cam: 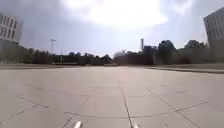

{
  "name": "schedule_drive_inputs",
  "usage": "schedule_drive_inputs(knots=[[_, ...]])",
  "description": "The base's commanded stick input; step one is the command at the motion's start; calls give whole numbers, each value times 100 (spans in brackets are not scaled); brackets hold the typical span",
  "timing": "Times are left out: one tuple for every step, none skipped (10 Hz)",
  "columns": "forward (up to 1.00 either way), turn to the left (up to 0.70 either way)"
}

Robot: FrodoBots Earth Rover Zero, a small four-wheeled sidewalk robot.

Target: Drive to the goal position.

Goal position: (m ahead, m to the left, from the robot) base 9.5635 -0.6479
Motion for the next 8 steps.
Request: schedule_drive_inputs(knots=[[70, -1], [70, -1], [70, -1], [70, -1], [70, -1], [70, -1], [70, -1], [70, -1]])
